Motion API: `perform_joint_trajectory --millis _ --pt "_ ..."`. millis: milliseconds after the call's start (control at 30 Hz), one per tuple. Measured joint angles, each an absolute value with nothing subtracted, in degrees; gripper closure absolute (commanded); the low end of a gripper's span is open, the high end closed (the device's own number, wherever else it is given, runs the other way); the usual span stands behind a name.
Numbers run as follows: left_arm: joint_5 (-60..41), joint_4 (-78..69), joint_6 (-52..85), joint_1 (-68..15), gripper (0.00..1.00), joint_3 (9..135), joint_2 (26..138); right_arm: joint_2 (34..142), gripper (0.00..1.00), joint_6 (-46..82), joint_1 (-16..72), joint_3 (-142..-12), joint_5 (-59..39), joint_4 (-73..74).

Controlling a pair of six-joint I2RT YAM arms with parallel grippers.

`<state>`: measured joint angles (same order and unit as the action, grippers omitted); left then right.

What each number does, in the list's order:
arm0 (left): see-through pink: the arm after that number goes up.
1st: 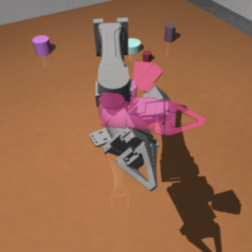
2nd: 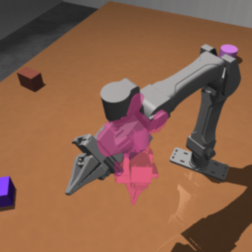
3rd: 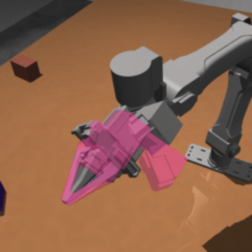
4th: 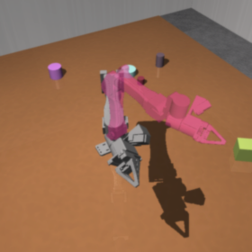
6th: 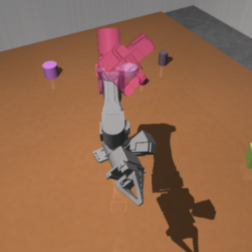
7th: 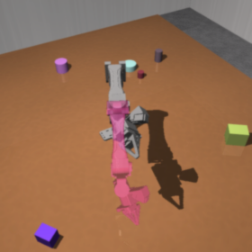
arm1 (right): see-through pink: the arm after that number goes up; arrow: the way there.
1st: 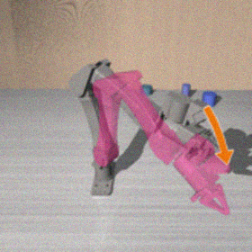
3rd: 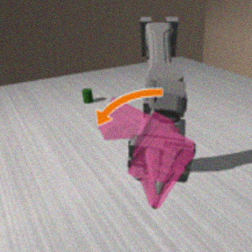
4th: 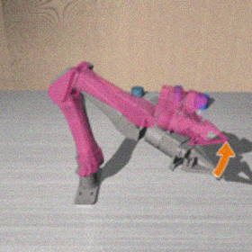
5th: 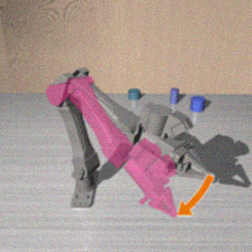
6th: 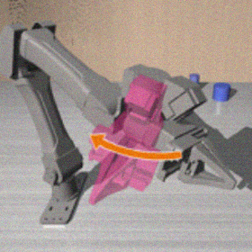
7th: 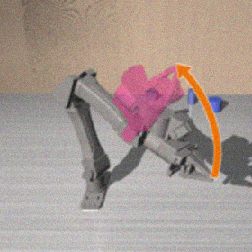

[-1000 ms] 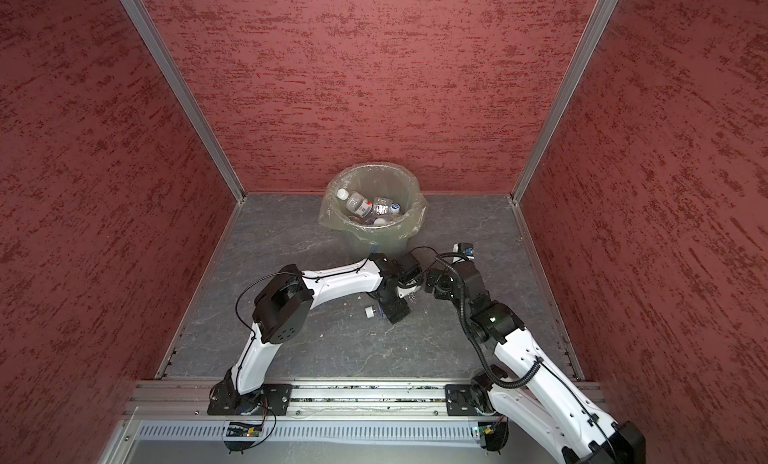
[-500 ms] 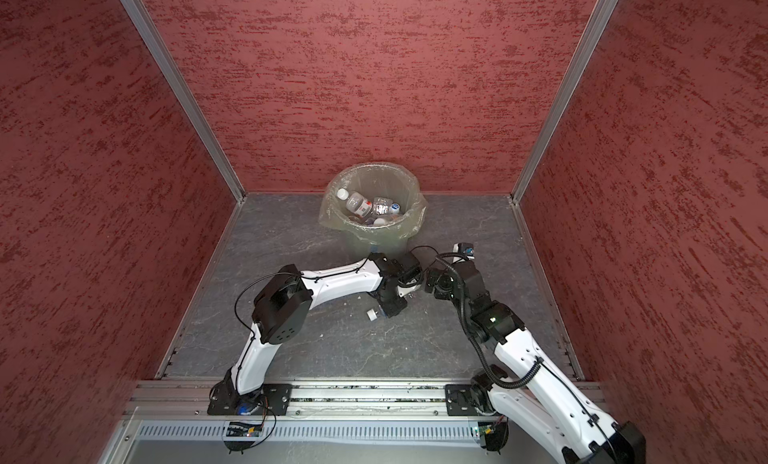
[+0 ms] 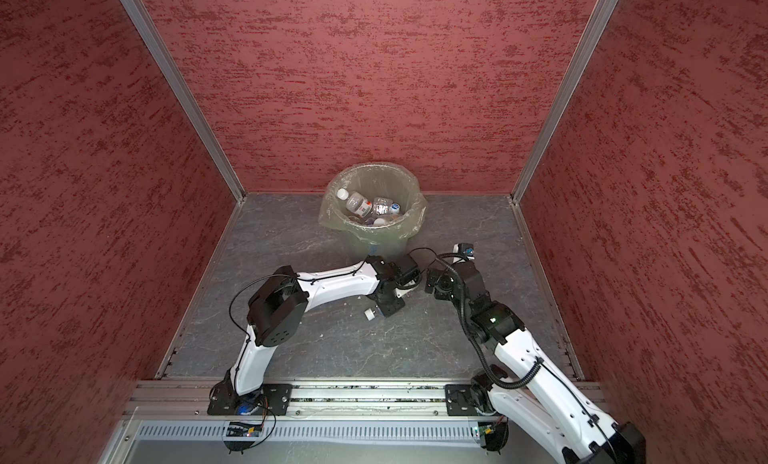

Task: Throw the plastic bottles in the bin
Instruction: 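Lift the blue-label bottle upright with the left gripper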

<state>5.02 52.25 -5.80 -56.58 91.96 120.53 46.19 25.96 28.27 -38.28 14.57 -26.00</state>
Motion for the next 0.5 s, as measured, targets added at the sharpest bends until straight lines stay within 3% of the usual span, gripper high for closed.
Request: perform_joint_trajectory --millis 500 --pt "10.5 42.3 -3.9 -58.9 0.62 79.0 102.9 45.9 0.01 26.0 28.3 -38.3 14.6 -26.0"
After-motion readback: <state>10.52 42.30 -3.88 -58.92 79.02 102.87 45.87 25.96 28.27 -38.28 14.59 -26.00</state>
